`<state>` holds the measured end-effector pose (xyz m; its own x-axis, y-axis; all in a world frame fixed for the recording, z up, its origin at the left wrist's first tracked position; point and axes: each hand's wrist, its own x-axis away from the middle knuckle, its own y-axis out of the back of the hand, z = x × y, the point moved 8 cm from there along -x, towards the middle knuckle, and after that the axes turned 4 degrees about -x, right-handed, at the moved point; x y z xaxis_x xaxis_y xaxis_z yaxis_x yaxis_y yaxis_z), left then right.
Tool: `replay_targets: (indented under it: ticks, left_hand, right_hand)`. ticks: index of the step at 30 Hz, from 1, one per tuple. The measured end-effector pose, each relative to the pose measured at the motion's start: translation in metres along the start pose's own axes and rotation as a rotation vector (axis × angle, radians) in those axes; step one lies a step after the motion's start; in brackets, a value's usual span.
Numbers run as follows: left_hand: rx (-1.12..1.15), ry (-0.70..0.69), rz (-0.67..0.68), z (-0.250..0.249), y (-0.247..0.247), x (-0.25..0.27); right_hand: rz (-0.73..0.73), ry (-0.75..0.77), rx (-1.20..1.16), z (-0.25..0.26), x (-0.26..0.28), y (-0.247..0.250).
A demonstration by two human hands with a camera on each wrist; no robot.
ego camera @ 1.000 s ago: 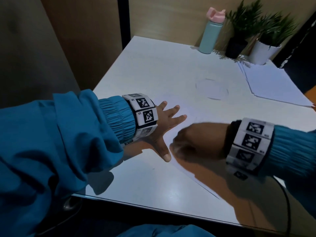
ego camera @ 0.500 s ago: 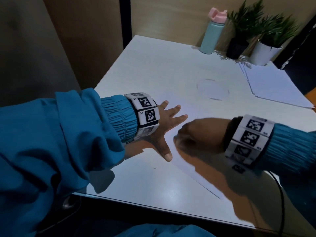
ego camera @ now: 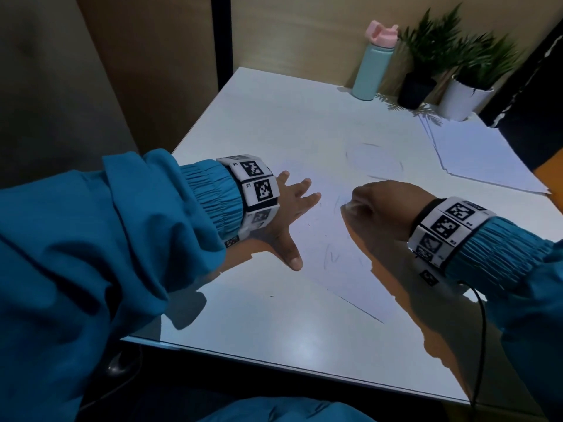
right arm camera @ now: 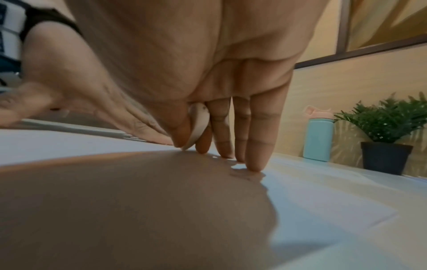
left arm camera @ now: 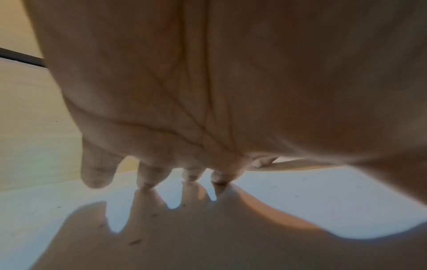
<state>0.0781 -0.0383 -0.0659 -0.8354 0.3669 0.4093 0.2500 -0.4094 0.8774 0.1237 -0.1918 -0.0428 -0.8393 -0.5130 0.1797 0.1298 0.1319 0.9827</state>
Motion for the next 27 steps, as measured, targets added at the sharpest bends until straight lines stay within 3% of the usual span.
replay_targets:
  ticks: [4,7,8,11,12,13,15,17,19,21,22,23,26,27]
  left_hand:
    - [-0.003,-0.169,-0.047,-0.033,0.006,0.007]
    - [0.065,-0.246,0.016,-0.056,-0.005,0.021]
    - [0.073,-0.187,0.032,-0.05,-0.01,0.023]
    - [0.063,0.165,0.088,-0.003,-0.013,0.029]
    - [0.054,0.201,0.076,0.003,-0.008,0.032]
    - [0.047,0.145,0.029,-0.003,-0.004,0.033]
    - [0.068,-0.136,-0.082,-0.038,0.004,0.038]
    - [0.057,-0.346,-0.08,-0.071,-0.004,0.047]
    - [0.055,-0.247,0.022,-0.066,-0.018,0.045]
    - [0.075,0.04,0.105,-0.033,-0.024,0.046]
    - [0.054,0.117,0.122,-0.022,-0.022,0.049]
    - [0.032,0.094,0.107,-0.022,-0.021,0.051]
    - [0.037,-0.299,0.071,-0.061,-0.014,0.065]
    - [0.029,-0.351,0.103,-0.067,-0.02,0.07]
  right_hand:
    - [-0.01,0.015,0.03,0.002,0.001,-0.002]
    - [-0.028,0.006,0.015,-0.001,0.002,-0.001]
    - [-0.019,0.004,0.019,-0.002,0.001,-0.001]
    - [0.009,0.002,0.032,0.001,0.001,-0.001]
    - [0.015,0.001,0.034,0.002,0.001,-0.001]
    - [0.015,0.005,0.034,0.003,0.001,-0.001]
    - [0.013,0.016,0.049,0.005,0.001,-0.001]
    - [0.028,0.016,0.077,0.006,0.0,-0.002]
    - [0.049,0.009,0.097,0.007,0.001,-0.001]
    - [0.062,0.007,0.101,0.009,0.002,0.0]
    - [0.069,0.006,0.101,0.01,0.002,0.0]
    - [0.07,0.006,0.103,0.01,0.003,0.001]
    - [0.05,0.008,0.1,0.01,0.004,0.002]
    - [0.041,0.012,0.095,0.01,0.004,0.002]
